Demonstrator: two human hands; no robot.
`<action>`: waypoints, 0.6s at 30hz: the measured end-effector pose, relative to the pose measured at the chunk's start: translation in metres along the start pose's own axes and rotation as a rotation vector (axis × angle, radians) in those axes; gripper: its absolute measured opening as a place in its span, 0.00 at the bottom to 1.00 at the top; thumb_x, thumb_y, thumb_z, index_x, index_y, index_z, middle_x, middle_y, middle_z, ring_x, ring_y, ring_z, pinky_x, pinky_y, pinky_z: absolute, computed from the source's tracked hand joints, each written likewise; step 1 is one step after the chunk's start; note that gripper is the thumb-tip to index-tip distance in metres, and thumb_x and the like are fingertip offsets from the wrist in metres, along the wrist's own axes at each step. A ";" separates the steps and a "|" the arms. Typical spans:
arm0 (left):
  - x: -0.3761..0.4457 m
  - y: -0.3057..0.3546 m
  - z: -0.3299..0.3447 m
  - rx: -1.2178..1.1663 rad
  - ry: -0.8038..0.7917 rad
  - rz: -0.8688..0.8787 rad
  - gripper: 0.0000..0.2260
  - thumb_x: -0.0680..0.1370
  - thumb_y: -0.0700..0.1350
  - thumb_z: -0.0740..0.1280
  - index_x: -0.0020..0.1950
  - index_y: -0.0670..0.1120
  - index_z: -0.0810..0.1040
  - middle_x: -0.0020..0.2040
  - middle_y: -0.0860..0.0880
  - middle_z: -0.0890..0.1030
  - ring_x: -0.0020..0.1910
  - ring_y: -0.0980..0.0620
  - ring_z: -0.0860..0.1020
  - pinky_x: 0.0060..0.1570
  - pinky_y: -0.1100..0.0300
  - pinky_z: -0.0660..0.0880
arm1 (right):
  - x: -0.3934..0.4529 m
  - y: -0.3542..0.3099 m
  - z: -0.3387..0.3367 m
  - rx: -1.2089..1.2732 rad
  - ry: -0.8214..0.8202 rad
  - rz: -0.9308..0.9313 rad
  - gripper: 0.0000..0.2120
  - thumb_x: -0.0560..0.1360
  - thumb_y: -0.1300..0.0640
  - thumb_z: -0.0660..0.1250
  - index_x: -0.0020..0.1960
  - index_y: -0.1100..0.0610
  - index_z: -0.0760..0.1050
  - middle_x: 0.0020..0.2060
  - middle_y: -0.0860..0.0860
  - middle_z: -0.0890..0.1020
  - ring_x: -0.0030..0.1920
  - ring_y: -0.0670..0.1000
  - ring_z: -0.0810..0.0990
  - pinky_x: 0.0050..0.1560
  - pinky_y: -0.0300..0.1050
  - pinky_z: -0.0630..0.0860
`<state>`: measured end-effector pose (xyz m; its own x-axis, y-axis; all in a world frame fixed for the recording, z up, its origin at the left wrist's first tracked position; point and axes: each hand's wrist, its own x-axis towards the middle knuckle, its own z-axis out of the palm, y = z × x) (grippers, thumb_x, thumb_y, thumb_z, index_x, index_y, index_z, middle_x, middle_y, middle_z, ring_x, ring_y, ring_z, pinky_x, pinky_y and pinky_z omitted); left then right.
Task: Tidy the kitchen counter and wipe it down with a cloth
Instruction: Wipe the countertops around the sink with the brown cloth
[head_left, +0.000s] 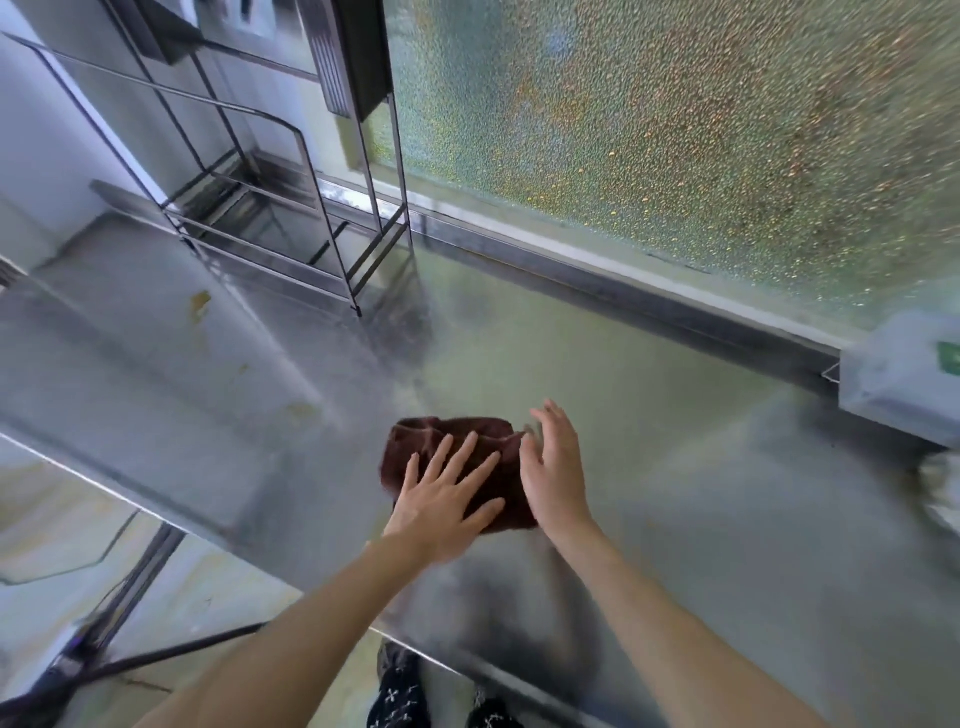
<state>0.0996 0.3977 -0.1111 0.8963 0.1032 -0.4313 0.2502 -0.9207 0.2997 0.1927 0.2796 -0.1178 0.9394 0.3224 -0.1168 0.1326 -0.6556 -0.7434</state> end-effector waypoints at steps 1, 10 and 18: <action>-0.006 -0.005 -0.006 -0.013 0.008 0.004 0.36 0.66 0.67 0.35 0.75 0.62 0.45 0.77 0.56 0.43 0.77 0.52 0.42 0.73 0.47 0.40 | -0.014 -0.001 0.002 -0.031 -0.017 -0.012 0.16 0.78 0.63 0.58 0.64 0.65 0.71 0.69 0.61 0.69 0.71 0.58 0.64 0.71 0.46 0.56; -0.047 -0.108 -0.047 -0.051 0.219 -0.299 0.23 0.79 0.48 0.60 0.73 0.49 0.61 0.76 0.47 0.57 0.73 0.46 0.62 0.70 0.53 0.57 | -0.057 -0.056 0.057 -0.634 -0.330 -0.303 0.27 0.74 0.37 0.52 0.72 0.41 0.61 0.73 0.55 0.63 0.70 0.69 0.62 0.63 0.72 0.60; -0.043 -0.195 -0.077 -0.060 0.115 -0.267 0.29 0.77 0.55 0.61 0.75 0.48 0.56 0.77 0.46 0.52 0.74 0.45 0.59 0.71 0.51 0.56 | 0.030 -0.057 0.062 -0.644 -0.219 0.142 0.32 0.77 0.34 0.49 0.76 0.42 0.43 0.77 0.51 0.41 0.75 0.64 0.40 0.68 0.71 0.43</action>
<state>0.0410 0.6022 -0.0855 0.8308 0.3836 -0.4032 0.5006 -0.8316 0.2405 0.1940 0.3695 -0.1197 0.8851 0.2892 -0.3648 0.2377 -0.9545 -0.1799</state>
